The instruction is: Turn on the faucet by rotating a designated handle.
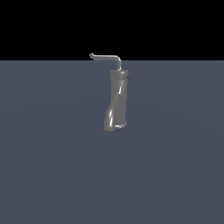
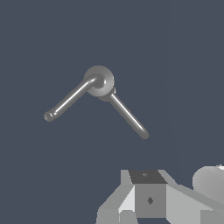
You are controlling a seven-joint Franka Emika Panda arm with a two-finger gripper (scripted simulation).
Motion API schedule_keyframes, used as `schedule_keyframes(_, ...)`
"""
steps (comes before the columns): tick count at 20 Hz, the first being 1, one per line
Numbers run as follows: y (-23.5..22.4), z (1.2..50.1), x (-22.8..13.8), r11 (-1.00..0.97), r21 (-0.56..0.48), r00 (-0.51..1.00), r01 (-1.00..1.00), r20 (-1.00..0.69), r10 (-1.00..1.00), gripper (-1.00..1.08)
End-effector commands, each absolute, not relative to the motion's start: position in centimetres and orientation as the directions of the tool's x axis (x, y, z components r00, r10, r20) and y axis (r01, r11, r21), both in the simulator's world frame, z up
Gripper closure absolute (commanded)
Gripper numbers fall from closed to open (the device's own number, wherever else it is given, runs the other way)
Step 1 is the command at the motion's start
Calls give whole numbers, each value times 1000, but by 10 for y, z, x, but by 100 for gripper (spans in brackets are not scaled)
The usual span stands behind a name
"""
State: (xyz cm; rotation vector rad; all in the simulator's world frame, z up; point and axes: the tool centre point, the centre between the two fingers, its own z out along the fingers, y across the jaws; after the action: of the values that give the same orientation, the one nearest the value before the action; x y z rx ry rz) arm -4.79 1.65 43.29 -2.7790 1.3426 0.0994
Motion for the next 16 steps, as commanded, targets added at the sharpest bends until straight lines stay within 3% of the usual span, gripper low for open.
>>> schedule_keyframes(1, 19, 426, -33, -566, -16, 565, -824, -83, -821, 108)
schedule_keyframes(16, 34, 371, 46, -206, 10, 205, -979, -61, -977, 108)
